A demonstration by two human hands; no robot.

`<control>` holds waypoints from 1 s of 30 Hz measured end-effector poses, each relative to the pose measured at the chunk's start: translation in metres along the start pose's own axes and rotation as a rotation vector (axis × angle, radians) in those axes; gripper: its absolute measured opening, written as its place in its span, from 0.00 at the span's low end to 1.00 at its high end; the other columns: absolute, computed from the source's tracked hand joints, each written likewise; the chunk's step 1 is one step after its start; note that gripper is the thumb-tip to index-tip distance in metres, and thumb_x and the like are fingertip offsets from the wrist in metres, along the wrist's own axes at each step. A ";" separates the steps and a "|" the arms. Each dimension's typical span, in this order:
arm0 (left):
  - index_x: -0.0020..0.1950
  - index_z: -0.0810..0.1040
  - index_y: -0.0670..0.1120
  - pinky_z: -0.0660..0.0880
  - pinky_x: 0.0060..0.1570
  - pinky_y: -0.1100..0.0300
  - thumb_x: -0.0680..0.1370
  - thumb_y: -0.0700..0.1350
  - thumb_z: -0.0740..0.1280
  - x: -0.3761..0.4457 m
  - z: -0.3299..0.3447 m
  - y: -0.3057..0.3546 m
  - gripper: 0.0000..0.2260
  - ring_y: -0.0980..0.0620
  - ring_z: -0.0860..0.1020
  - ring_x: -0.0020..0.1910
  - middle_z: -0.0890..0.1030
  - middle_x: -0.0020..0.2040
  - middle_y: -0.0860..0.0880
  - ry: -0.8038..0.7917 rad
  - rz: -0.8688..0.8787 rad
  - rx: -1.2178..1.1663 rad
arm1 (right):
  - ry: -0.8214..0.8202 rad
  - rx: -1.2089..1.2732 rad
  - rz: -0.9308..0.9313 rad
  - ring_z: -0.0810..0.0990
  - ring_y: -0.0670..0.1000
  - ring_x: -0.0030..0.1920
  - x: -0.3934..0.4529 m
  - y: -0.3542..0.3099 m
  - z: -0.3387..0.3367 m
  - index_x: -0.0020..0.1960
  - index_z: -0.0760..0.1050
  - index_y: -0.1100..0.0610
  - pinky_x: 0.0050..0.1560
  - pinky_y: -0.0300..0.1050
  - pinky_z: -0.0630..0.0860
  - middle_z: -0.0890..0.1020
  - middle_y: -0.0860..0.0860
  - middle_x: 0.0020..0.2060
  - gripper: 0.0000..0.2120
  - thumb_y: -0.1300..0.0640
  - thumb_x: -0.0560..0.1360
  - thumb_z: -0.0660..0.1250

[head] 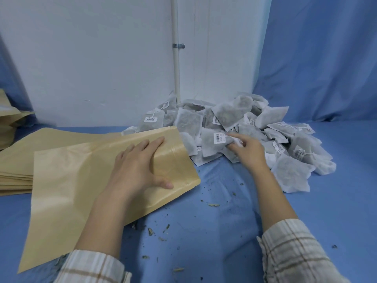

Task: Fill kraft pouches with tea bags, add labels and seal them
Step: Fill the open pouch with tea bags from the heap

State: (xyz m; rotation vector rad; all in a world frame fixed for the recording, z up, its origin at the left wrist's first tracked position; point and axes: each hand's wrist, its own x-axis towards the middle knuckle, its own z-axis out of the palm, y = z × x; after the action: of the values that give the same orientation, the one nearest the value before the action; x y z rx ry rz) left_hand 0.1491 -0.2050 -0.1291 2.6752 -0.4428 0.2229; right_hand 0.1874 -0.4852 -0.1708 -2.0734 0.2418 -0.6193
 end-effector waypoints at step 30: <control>0.72 0.60 0.61 0.60 0.66 0.52 0.64 0.58 0.75 -0.003 -0.014 -0.011 0.40 0.50 0.65 0.67 0.69 0.67 0.56 0.098 0.023 0.060 | -0.165 -0.269 -0.102 0.72 0.58 0.58 -0.018 -0.031 0.099 0.70 0.63 0.47 0.57 0.53 0.71 0.79 0.55 0.55 0.27 0.47 0.72 0.65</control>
State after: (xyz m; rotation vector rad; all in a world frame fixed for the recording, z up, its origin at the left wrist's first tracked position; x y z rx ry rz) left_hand 0.1490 -0.1887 -0.1211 2.7042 -0.4433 0.3777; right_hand 0.2212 -0.3884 -0.1954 -2.3950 0.1305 -0.4935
